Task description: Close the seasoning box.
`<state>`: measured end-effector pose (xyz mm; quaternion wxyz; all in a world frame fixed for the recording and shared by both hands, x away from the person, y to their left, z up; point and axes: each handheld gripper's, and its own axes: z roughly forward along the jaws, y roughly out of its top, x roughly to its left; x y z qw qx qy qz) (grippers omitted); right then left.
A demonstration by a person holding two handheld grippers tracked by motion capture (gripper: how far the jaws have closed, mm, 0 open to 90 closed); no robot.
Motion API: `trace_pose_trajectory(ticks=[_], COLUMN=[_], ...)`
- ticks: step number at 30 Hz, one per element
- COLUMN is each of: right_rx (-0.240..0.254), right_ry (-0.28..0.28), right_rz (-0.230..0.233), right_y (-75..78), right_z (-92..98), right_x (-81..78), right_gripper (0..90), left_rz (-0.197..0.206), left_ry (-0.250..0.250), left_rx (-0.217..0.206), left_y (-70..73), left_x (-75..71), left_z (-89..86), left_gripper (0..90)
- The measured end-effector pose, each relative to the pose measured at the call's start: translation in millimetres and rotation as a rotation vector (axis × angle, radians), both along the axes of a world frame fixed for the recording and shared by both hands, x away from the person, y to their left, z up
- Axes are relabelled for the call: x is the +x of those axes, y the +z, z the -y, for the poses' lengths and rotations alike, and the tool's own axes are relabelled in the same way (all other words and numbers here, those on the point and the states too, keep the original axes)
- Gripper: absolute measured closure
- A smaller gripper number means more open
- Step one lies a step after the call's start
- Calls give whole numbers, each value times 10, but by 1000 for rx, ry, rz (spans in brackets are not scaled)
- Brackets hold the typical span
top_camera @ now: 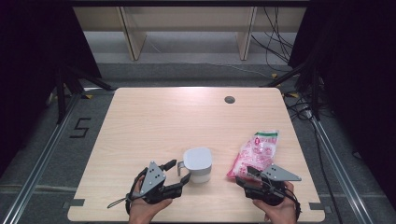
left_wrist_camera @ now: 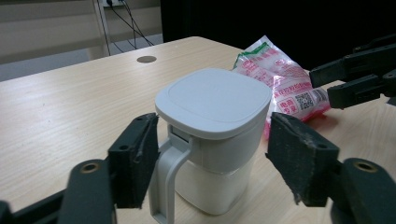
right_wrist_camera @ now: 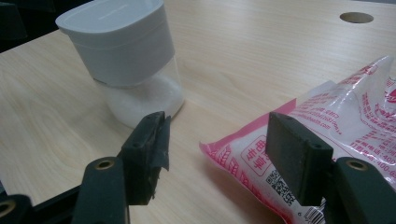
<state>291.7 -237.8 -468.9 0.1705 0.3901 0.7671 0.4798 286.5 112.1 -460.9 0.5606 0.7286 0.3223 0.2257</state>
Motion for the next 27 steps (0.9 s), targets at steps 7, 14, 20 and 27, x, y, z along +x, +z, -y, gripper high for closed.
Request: trace_pose_trajectory(ticks=[7,14,20,27], right_rx=[15,-17,2,-13], right_ry=[2,28,19,50], right_rz=[-10,-2,-31,-11], right_y=[-10,-10,-21,-30], right_z=[-6,-4,-41,-66], right_x=[-1,5,-14,-3], right_gripper=[387,385,383,374], left_rz=[-48,-57,-41,-39], left_ry=[2,-2,0,-16], left_rx=[-27,-32,-26,-21], left_y=[-111,-155,-169,-212], left_x=[-38,-91,-179,-252], left_z=[37,53,44,68], left_gripper=[231,200,190,182])
